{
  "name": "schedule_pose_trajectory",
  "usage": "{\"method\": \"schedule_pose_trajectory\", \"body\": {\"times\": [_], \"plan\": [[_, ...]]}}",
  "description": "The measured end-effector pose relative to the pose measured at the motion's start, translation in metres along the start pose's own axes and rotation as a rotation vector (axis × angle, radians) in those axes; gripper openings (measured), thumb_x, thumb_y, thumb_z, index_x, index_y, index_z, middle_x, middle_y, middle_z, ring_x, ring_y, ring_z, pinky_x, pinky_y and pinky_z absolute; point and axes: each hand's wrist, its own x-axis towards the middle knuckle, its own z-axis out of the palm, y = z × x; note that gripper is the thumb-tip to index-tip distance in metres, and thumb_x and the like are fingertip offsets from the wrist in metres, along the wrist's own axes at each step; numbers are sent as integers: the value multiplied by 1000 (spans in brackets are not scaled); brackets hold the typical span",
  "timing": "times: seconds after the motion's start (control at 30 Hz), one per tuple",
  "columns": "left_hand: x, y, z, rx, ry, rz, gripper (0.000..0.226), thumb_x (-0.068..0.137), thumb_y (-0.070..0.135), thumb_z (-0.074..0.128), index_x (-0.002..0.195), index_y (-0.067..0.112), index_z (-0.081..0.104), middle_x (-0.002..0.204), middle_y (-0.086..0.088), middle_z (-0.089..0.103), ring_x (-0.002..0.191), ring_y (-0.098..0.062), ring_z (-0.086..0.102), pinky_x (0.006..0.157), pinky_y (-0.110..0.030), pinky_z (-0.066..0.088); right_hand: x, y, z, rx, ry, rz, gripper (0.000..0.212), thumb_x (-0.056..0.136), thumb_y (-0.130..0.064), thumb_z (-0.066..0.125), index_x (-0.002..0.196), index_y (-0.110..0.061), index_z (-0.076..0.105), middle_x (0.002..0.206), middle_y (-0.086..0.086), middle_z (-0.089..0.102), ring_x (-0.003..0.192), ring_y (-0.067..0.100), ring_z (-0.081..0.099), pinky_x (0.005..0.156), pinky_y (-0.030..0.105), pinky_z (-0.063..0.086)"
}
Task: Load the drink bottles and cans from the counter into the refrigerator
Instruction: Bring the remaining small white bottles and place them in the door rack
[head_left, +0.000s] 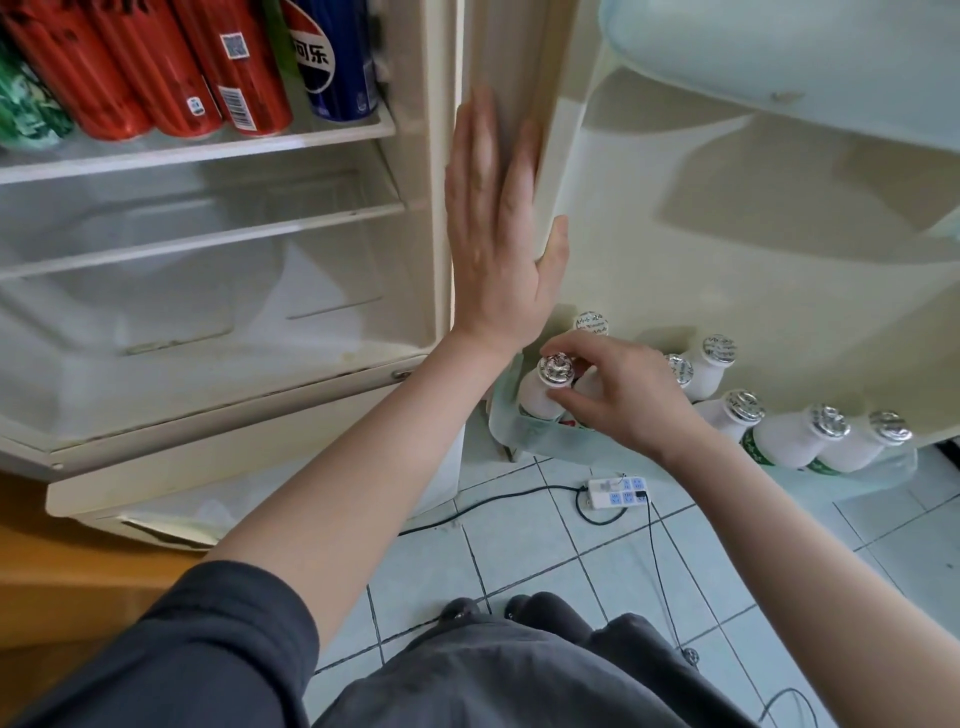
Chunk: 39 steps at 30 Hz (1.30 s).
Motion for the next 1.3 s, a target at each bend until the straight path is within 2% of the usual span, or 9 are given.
{"method": "schedule_pose_trajectory", "body": {"times": [0.2, 0.33, 0.43, 0.5, 0.6, 0.67, 0.87, 1.1, 1.3], "plan": [[0, 2, -1, -9, 3, -1, 60, 83, 12, 54, 135, -1, 26, 138, -47, 28, 133, -53, 22, 117, -49, 15, -3, -2, 6, -4, 56, -12, 35, 76, -22, 73, 109, -26, 64, 93, -8, 69, 86, 14, 64, 63, 17, 30], [1, 3, -2, -7, -2, -8, 60, 84, 13, 54, 135, 0, 26, 137, -46, 29, 133, -54, 23, 116, -49, 16, -1, -3, 4, 1, 18, -8, 38, 75, -23, 72, 112, -26, 62, 98, -9, 68, 88, 15, 63, 71, 24, 41], [1, 5, -3, -5, -6, -10, 59, 83, 13, 54, 134, 1, 27, 138, -46, 29, 132, -56, 25, 116, -50, 17, -3, -4, 1, 19, 12, 1, 49, 72, -29, 73, 118, -26, 58, 105, -9, 63, 88, 13, 60, 77, 30, 47], [1, 5, -3, 3, -6, -7, 59, 84, 13, 54, 134, 1, 27, 137, -46, 29, 132, -57, 26, 115, -51, 18, -5, -2, -2, 58, 106, 15, 48, 74, -31, 72, 119, -22, 57, 103, -7, 60, 86, 13, 58, 75, 29, 47], [0, 5, -3, 5, 0, -8, 59, 84, 13, 54, 135, -1, 27, 137, -46, 30, 132, -57, 26, 115, -52, 18, -4, 5, -10, 108, 294, 71, 30, 83, -22, 66, 112, -14, 61, 102, -3, 59, 84, 14, 58, 73, 29, 46], [0, 5, -2, 3, 9, -12, 59, 84, 11, 55, 134, -1, 27, 137, -46, 30, 132, -56, 25, 116, -50, 17, 0, 11, -15, 84, 337, 120, 26, 86, -19, 63, 111, -13, 62, 106, -1, 59, 87, 17, 59, 74, 29, 44], [1, 7, -1, 8, 18, -30, 58, 84, 14, 52, 135, 3, 27, 137, -46, 30, 133, -51, 22, 116, -47, 16, 21, 17, -19, -44, -13, 192, 43, 87, -25, 57, 130, -28, 51, 118, 1, 61, 101, 24, 59, 80, 35, 47], [0, 7, -1, 2, 23, -22, 57, 83, 15, 51, 133, 1, 27, 135, -48, 30, 132, -48, 21, 116, -45, 16, 38, 18, -13, -116, 41, 217, 33, 87, -35, 61, 115, -19, 59, 105, 5, 67, 97, 26, 60, 73, 32, 43], [0, 7, -1, 4, 22, -15, 57, 82, 14, 51, 133, 2, 28, 134, -49, 30, 132, -49, 21, 116, -45, 16, 44, 12, -3, -77, 106, 285, 43, 79, -50, 66, 105, -15, 60, 94, 4, 67, 90, 24, 60, 74, 36, 47]]}}
